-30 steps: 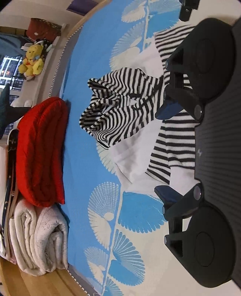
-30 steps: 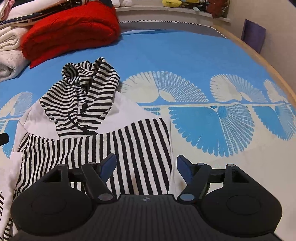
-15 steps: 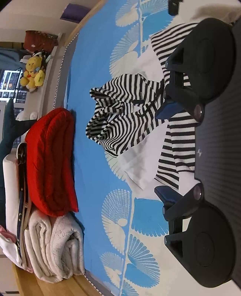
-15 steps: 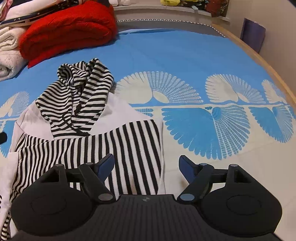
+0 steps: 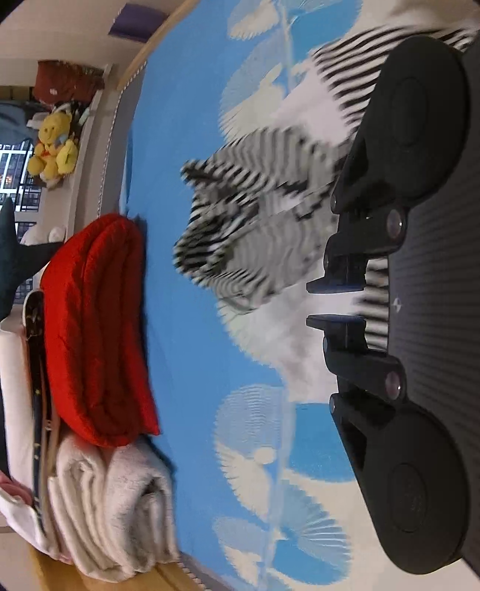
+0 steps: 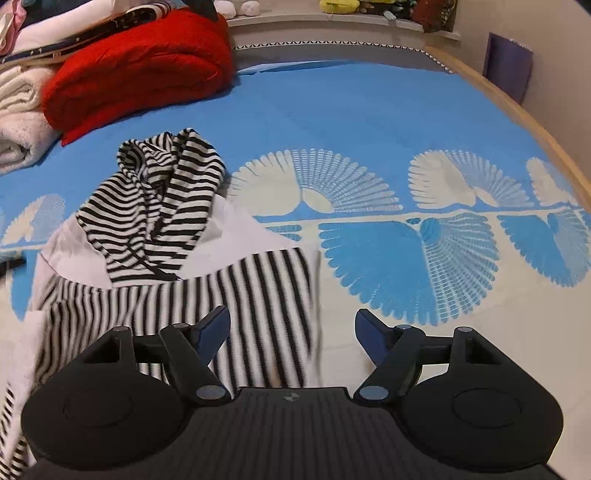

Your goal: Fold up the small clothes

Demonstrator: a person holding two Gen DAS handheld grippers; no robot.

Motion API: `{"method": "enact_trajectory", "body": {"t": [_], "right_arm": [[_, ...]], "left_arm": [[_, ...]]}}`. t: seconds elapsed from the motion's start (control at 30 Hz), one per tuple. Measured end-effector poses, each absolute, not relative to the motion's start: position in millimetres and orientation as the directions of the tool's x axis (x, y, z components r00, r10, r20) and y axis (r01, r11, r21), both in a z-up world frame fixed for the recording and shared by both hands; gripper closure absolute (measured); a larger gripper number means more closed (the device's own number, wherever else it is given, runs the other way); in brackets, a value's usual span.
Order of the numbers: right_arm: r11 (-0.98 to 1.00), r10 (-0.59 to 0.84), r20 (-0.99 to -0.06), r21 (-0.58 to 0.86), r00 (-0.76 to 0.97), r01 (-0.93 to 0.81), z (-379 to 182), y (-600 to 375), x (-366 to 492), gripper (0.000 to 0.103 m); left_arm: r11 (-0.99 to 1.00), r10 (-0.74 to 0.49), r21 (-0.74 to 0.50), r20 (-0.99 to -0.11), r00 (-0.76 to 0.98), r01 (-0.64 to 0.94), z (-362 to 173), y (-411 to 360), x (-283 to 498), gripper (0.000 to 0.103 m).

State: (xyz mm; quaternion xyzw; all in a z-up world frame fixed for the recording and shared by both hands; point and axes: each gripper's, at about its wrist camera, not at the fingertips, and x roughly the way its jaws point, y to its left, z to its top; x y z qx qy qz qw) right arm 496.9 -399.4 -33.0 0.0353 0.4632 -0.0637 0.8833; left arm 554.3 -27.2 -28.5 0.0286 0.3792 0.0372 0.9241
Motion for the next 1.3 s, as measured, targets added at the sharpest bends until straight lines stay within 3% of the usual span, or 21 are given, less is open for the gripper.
{"method": "enact_trajectory", "body": {"t": [0.1, 0.3, 0.33, 0.37, 0.43, 0.57, 0.73, 0.8, 0.83, 0.87, 1.07, 1.2, 1.3], "right_arm": [[0.989, -0.115, -0.830, -0.042, 0.546, 0.145, -39.1, -409.5, 496.1, 0.027], [0.987, -0.145, -0.851, -0.086, 0.505, 0.139, -53.2, -422.4, 499.0, 0.027], [0.987, -0.144, -0.851, -0.088, 0.505, 0.132, -53.7, -421.7, 499.4, 0.027], [0.988, -0.143, -0.852, -0.091, 0.504, 0.125, -54.4, -421.9, 500.2, 0.027], [0.988, -0.145, -0.853, -0.098, 0.501, 0.120, -56.4, -422.6, 502.7, 0.027], [0.987, -0.149, -0.860, -0.101, 0.487, 0.124, -60.8, -423.1, 508.4, 0.027], [0.989, -0.144, -0.861, -0.116, 0.487, 0.088, -63.6, -417.5, 508.8, 0.027], [0.988, -0.155, -0.864, -0.134, 0.478, 0.078, -66.8, -417.8, 508.2, 0.027], [0.987, -0.163, -0.866, -0.142, 0.473, 0.081, -68.0, -418.7, 508.5, 0.027], [0.985, -0.171, -0.867, -0.149, 0.469, 0.084, -69.1, -419.7, 509.0, 0.027], [0.984, -0.179, -0.856, -0.147, 0.484, 0.103, -60.9, -421.5, 512.0, 0.027], [0.983, -0.180, -0.851, -0.138, 0.493, 0.121, -55.8, -421.4, 509.0, 0.027], [0.982, -0.184, -0.841, -0.132, 0.509, 0.137, -49.3, -420.5, 506.7, 0.027]], "left_arm": [[0.994, 0.106, 0.087, -0.687, 0.719, -0.063, -26.8, -31.0, 614.2, 0.090], [0.994, 0.063, -0.016, -0.715, 0.696, -0.107, -42.4, -36.3, 739.2, 0.088], [0.991, 0.062, -0.039, -0.724, 0.687, -0.130, -47.8, -36.8, 760.5, 0.084], [0.988, 0.054, -0.059, -0.735, 0.676, -0.143, -52.6, -36.3, 776.3, 0.069], [0.976, 0.048, -0.100, -0.762, 0.645, -0.191, -65.9, -36.1, 809.8, 0.050], [0.956, 0.072, -0.114, -0.804, 0.590, -0.271, -89.9, -38.1, 853.7, 0.043], [0.961, 0.037, -0.119, -0.839, 0.543, -0.250, -115.7, -46.0, 883.8, 0.043], [0.969, 0.013, -0.119, -0.852, 0.523, -0.217, -123.5, -50.5, 886.9, 0.053], [0.975, 0.014, -0.103, -0.856, 0.517, -0.196, -126.1, -53.1, 887.0, 0.082], [0.980, 0.009, -0.095, -0.856, 0.518, -0.173, -126.4, -55.3, 884.7, 0.096], [0.995, -0.070, -0.099, -0.752, 0.656, -0.007, -72.1, -65.4, 817.6, 0.099], [0.977, -0.210, -0.115, -0.650, 0.730, 0.179, -18.0, -72.6, 688.3, 0.099], [0.963, -0.260, -0.123, -0.668, 0.697, 0.241, -0.7, -66.6, 582.0, 0.098]]}}
